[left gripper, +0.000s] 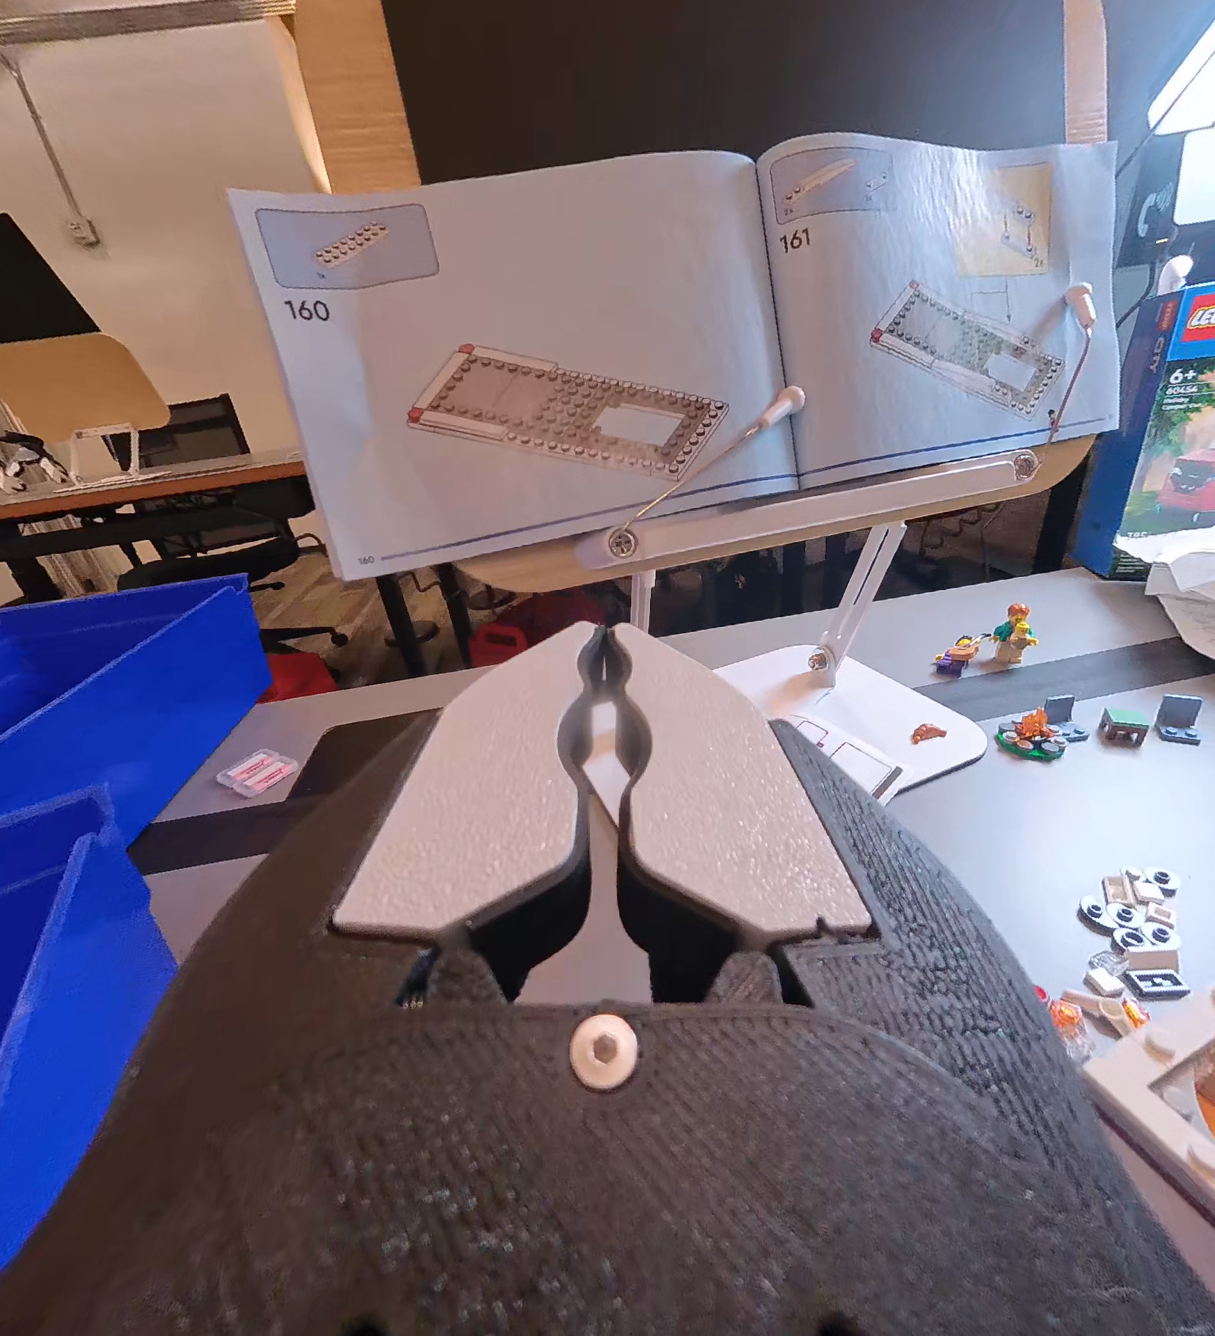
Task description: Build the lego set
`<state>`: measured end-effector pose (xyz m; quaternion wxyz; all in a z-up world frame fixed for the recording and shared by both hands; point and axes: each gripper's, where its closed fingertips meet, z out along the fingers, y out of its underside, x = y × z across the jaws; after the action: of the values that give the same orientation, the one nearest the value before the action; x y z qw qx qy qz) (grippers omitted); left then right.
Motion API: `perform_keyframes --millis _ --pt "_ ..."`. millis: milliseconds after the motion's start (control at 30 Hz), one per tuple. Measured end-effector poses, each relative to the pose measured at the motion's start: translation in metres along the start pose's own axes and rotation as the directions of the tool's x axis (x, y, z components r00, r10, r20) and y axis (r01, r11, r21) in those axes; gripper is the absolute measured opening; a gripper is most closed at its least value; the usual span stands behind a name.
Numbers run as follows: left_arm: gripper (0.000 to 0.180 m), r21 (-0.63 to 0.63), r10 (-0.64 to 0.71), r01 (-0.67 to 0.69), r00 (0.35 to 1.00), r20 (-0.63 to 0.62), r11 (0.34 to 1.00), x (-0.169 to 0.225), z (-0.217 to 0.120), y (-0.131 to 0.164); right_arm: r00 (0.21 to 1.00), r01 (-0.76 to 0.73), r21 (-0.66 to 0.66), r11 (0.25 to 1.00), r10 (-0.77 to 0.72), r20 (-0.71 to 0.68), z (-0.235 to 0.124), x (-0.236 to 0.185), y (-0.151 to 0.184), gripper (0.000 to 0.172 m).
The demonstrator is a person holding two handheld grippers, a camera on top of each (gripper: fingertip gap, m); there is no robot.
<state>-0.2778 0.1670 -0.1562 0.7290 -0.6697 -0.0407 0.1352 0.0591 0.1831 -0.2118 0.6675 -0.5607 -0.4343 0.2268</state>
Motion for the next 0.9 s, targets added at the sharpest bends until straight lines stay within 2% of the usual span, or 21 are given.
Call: perform_keyframes --millis 133,567,667,900 --pt "0.0 0.001 0.019 -0.019 1.0 -0.025 1.0 0.006 -0.005 0.011 1.0 -0.004 -0.002 1.0 0.004 0.001 0.0 0.0 0.001 0.032" --pt "0.0 -0.025 0.056 -0.058 0.997 -0.06 0.998 0.009 0.013 0.039 1.0 0.003 -0.016 1.0 -0.002 0.007 0.002 -0.001 0.006 0.032" --pt "0.0 0.005 0.069 -0.069 0.996 -0.064 0.998 0.011 0.019 0.032 1.0 0.015 -0.021 1.0 -0.015 0.009 0.003 -0.002 0.008 0.032" --pt "0.0 0.114 0.123 -0.116 0.991 -0.057 0.987 0.023 0.052 -0.011 1.0 0.021 -0.02 1.0 -0.021 -0.012 0.004 0.002 0.008 0.031"
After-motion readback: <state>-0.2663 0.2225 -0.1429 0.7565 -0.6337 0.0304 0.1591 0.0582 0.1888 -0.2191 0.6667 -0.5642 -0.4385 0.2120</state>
